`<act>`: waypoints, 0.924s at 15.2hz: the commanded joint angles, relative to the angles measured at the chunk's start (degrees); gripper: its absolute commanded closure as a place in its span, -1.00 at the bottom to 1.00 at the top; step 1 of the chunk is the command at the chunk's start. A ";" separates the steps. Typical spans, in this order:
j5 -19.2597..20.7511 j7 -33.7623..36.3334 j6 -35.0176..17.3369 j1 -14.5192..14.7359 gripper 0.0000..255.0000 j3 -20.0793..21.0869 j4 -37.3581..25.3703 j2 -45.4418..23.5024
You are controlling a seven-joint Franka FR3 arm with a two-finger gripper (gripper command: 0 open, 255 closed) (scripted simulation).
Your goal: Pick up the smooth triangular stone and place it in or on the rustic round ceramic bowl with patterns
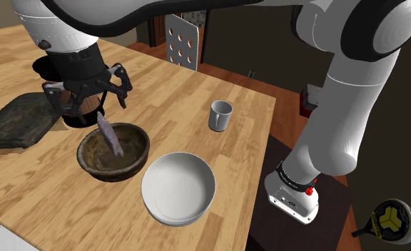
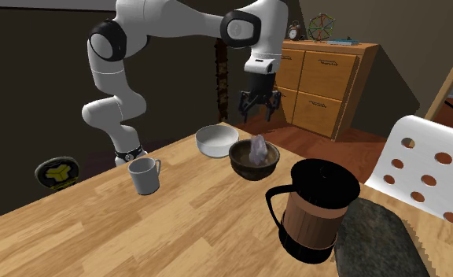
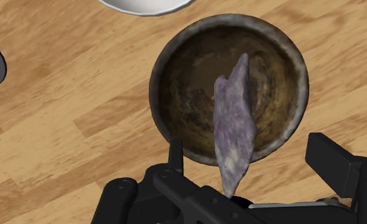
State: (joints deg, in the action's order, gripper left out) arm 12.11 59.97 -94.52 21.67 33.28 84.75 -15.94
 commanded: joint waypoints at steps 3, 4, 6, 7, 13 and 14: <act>0.19 0.02 2.11 0.42 -1.00 0.08 -2.47 -0.42; 0.45 0.05 4.27 0.90 -1.00 0.15 -5.09 -0.95; 1.13 0.17 8.33 2.00 -1.00 0.25 -10.30 -2.25; 1.13 0.17 8.33 2.00 -1.00 0.25 -10.30 -2.25; 1.13 0.17 8.33 2.01 -1.00 0.25 -10.30 -2.25; 1.12 0.17 8.31 2.00 -1.00 0.25 -10.27 -2.24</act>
